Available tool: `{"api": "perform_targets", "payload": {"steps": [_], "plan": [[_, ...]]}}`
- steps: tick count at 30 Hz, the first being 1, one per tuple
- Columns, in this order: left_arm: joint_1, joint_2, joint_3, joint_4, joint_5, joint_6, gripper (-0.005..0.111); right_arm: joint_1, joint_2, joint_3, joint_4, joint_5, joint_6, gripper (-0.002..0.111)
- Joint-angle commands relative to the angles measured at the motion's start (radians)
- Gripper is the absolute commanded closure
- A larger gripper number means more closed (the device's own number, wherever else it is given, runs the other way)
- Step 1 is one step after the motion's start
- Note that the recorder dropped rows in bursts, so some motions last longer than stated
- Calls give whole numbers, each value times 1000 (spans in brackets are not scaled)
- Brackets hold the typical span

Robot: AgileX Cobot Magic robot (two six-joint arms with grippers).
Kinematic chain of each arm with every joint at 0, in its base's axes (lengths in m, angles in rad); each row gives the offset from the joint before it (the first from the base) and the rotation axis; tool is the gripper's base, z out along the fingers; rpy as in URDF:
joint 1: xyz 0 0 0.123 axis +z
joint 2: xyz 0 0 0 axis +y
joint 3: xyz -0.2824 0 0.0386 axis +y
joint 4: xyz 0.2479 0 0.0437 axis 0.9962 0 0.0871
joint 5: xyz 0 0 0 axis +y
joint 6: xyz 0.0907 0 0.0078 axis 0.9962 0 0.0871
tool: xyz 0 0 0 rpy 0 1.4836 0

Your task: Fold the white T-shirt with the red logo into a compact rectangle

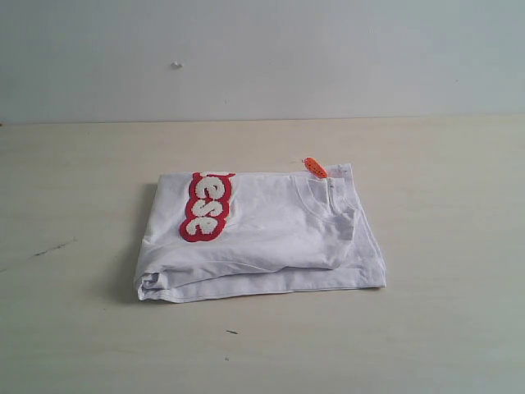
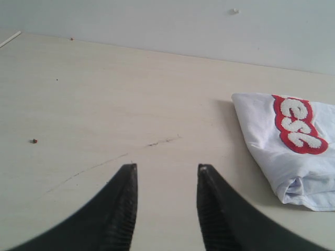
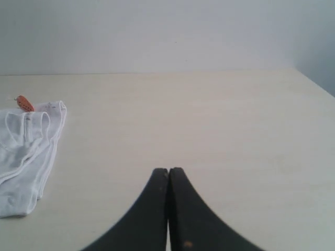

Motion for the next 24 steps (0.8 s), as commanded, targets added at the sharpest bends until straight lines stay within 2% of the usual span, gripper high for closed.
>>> {"api": "perform_targets", "payload": {"steps": [1,24], "plan": [[4,-7,3,-4,-4,0,68,-7,-7,5,42,3,5,108],[4,-7,3,-4,-4,0,68,-7,-7,5,37,0,-22,108]]}}
